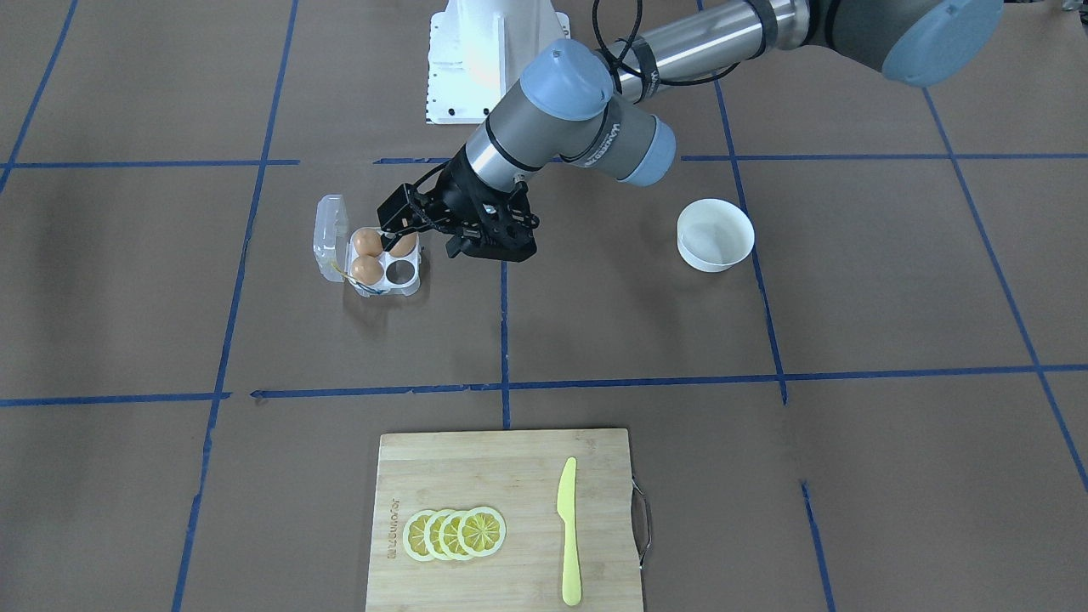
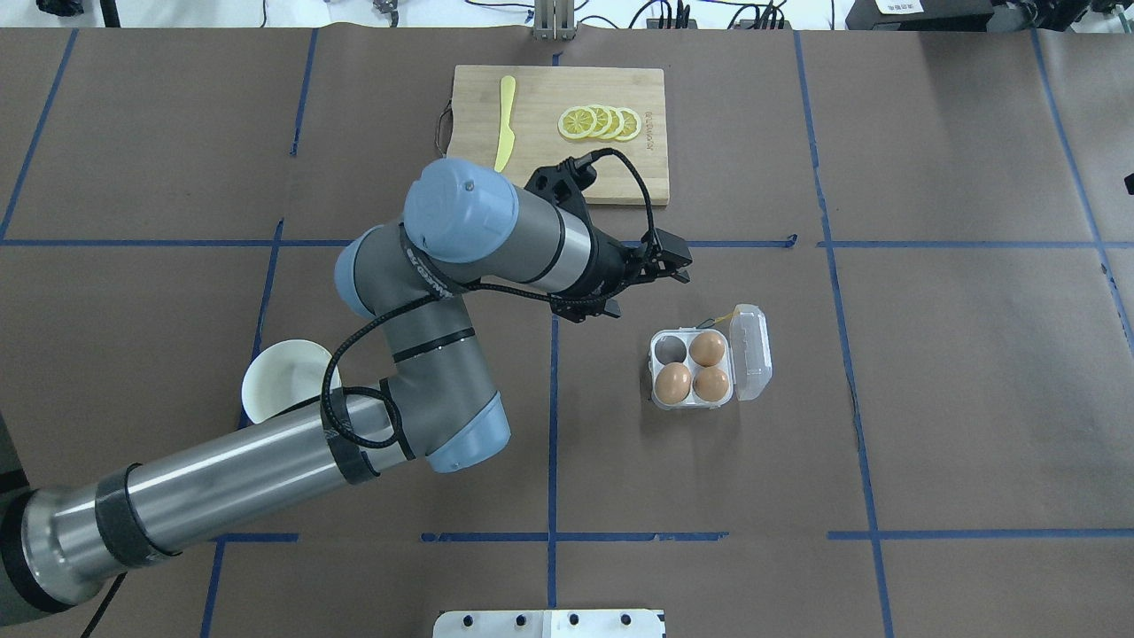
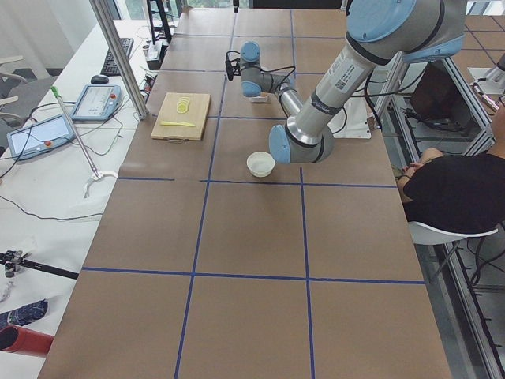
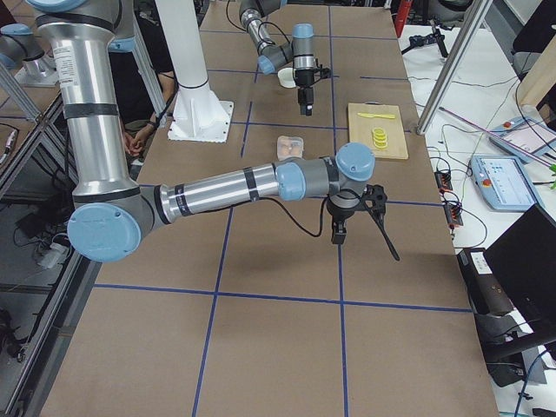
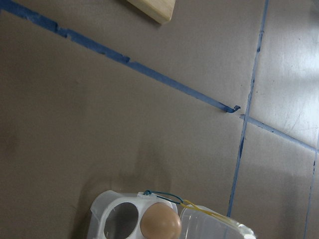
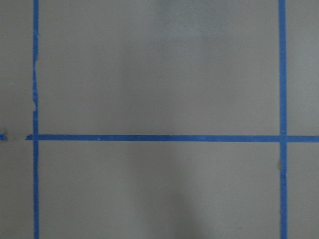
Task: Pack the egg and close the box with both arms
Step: 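Withdraw the left arm while the right gripper moves toward the carton lid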
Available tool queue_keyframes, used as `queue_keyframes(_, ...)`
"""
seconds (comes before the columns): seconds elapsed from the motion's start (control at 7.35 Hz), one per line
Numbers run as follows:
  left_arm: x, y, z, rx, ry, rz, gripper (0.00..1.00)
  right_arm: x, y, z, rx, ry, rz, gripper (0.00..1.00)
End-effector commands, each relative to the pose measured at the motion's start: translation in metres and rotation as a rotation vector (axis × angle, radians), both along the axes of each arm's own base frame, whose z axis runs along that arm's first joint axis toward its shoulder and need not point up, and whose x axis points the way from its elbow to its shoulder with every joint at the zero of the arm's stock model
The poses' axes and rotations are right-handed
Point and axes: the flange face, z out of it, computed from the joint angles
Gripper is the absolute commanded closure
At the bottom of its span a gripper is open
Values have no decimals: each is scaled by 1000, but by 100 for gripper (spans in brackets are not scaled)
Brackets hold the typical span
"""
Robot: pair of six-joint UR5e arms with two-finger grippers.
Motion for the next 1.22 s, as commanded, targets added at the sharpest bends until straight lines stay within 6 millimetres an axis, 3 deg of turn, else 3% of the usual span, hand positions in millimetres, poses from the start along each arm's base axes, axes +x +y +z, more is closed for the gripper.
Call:
queue_keyframes(0.0, -72, -28, 21, 31, -115, 31, 0, -77, 5, -48, -29, -50, 36, 0)
queue_keyframes(0.14, -115, -28, 42, 75, -201, 31, 0, -125, 16, -62, -58, -87, 75, 0)
queue_keyframes(0.27, -155, -33, 41, 128, -283, 29, 0, -169, 34, -70, -77, -126, 106, 20)
queue_keyframes(0.41, -198, -49, 37, 136, -329, -11, 0, -195, 58, -65, -74, -168, 107, 64)
queue_keyframes(0.54, -247, -79, 41, 146, -375, -68, 0, -216, 75, -69, -76, -212, 91, 93)
queue_keyframes(0.68, -287, -100, 59, 186, -430, -92, 0, -234, 85, -75, -76, -211, 76, 100)
queue_keyframes(0.82, -330, -118, 85, 232, -489, -107, 0, -255, 102, -88, -48, -216, 43, 100)
queue_keyframes(0.95, -359, -129, 108, 270, -537, -104, 0, -273, 114, -92, -46, -219, 3, 100)
queue_keyframes(1.09, -373, -134, 123, 307, -569, -86, 0, -294, 130, -103, -22, -225, -33, 100)
